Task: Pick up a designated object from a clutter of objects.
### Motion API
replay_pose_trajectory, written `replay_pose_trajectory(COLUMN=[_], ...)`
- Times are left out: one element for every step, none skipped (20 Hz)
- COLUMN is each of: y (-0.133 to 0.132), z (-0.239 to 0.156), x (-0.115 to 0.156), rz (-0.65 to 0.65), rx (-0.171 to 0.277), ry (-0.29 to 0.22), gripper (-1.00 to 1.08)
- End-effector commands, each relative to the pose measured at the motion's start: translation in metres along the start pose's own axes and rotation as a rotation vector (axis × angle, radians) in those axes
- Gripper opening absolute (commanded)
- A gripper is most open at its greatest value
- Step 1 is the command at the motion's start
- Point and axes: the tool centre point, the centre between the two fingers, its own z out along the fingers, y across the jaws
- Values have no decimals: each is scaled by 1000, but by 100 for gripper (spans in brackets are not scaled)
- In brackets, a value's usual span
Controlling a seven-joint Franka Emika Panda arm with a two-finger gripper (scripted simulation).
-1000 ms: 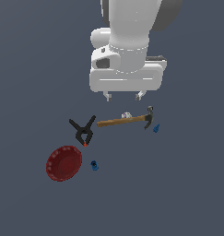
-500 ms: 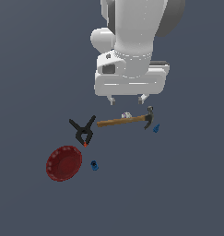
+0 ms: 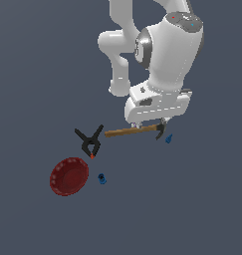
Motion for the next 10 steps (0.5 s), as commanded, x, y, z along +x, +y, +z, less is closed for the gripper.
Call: replay_pose_trajectory(y=[-25, -37, -49, -61, -72, -83, -93, -103, -112, -120], z=[26, 38, 49, 60, 71, 81, 90, 99, 107, 114], x=[-2, -3, -5, -8, -10, -14, -17, -21, -24, -28], rz=[-70, -102, -135, -167, -198, -228, -256, -282, -307, -330], rx=[-3, -4, -4, -3, -2, 0, 2, 4, 7, 10], ry=[-4, -6, -7, -8, -10, -11, -12, -12, -13, -14], gripper=[100, 100, 100, 100, 100, 100, 100, 100, 100, 100])
